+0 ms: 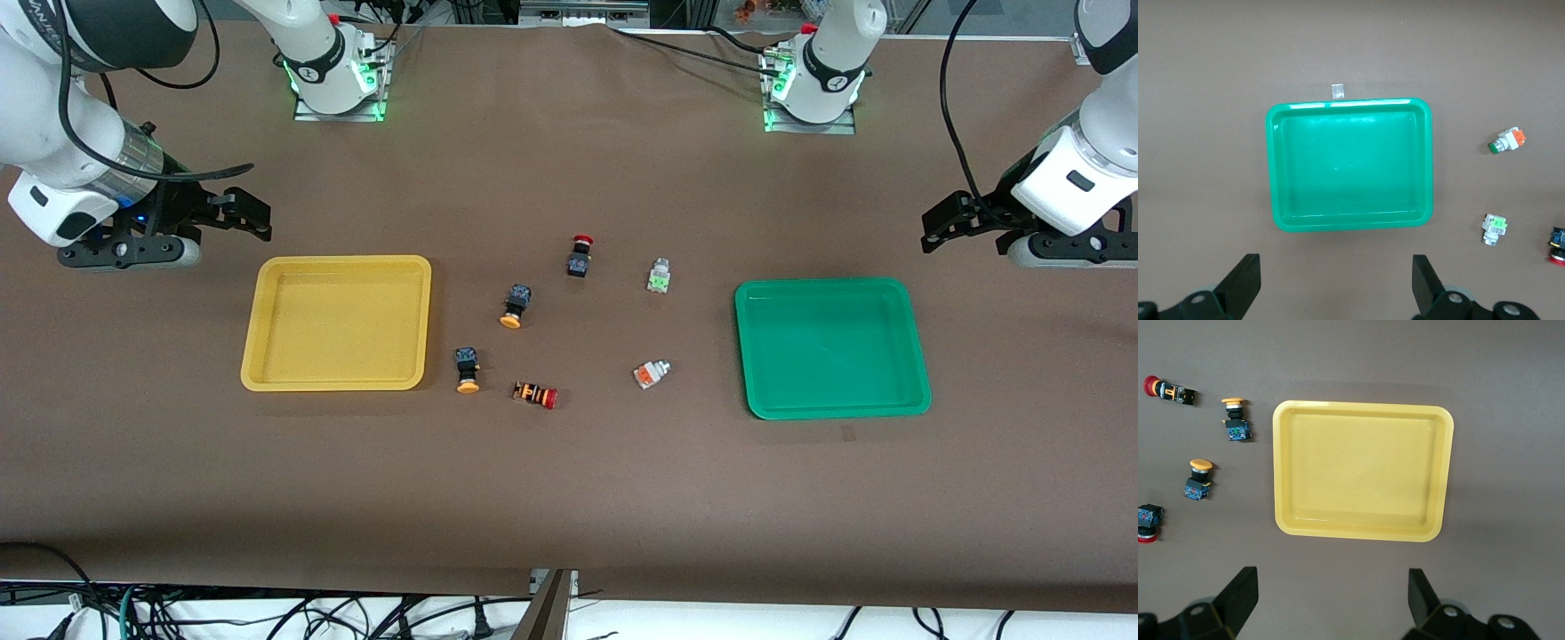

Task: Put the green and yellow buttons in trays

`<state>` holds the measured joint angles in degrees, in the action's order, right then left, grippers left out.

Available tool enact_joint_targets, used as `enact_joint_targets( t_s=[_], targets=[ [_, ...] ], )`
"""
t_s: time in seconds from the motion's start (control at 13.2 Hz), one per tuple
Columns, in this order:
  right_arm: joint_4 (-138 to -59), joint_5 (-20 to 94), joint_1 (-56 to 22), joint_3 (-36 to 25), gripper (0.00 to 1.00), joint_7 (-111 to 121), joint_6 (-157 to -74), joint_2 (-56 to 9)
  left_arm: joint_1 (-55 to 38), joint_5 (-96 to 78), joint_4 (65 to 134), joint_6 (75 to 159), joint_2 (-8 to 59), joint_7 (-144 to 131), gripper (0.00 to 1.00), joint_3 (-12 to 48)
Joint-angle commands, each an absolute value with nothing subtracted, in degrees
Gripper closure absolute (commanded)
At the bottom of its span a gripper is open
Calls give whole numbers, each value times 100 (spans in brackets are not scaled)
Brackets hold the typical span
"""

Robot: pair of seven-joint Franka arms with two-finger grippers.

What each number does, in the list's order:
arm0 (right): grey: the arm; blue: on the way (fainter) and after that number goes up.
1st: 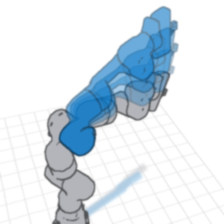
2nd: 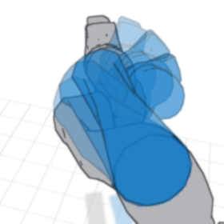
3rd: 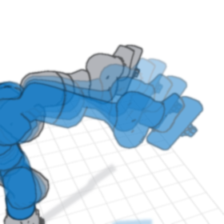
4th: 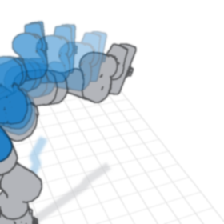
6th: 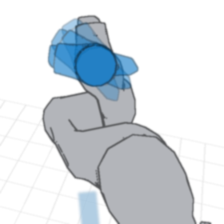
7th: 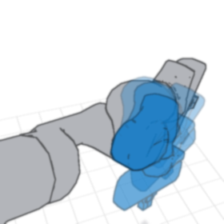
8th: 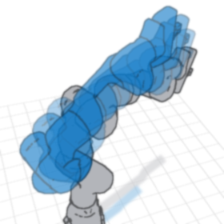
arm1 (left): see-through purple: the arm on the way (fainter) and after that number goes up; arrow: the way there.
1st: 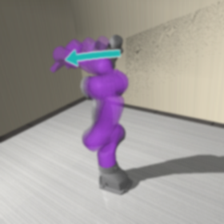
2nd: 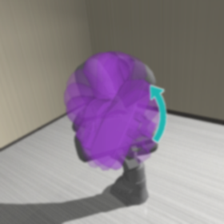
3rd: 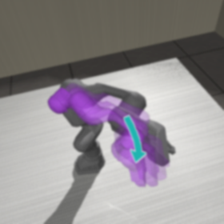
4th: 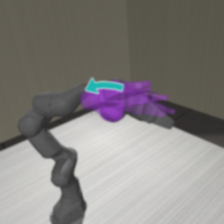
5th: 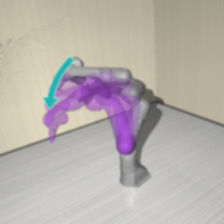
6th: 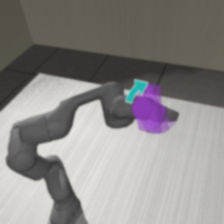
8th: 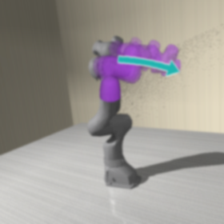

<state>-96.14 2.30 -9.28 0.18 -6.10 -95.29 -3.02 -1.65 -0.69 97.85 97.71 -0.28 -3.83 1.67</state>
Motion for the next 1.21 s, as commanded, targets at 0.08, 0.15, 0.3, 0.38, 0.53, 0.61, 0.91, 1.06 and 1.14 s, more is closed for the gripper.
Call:
enact_joint_targets(
  t_s=[0.08, 0.15, 0.3, 0.38, 0.53, 0.61, 0.91, 1.06, 1.14],
  targets=[
    [-9571, 158, -861, 97, 1, -659, -9404, -237, -132, 0, 9615, 9642, 35, -378, 0, 220],
    [-9571, 167, -861, 88, 1, -668, -9404, -237, -141, 0, 9615, 9642, 35, -378, 0, 220],
    [-9563, 158, -861, 88, 1, -580, -9404, -237, -141, 0, 9615, 9642, 35, -378, 0, 220],
    [-9562, 158, -861, 79, 1, -580, -9387, -237, -149, 0, 9615, 9650, 44, -378, 0, 220],
    [-9571, 167, -861, 79, 1, -580, -9378, -237, -167, 0, 9580, 9642, 44, -387, 0, 220],
    [-9571, 167, -861, 88, 1, -589, -9378, -237, -176, -9, 9580, 9642, 44, -387, 0, 220],
    [-9580, 167, -861, 88, 1, -589, -9369, -237, -176, -9, 9580, 9642, 44, -387, 0, 220],
    [-9580, 167, -861, 88, 1, -580, -9369, -229, -185, 0, 9571, 9642, 44, -387, 0, 220],
    [-9589, 167, -861, 97, 1, -589, -9369, -229, -185, 0, 9571, 9642, 44, -387, 0, 220]
  ],
)
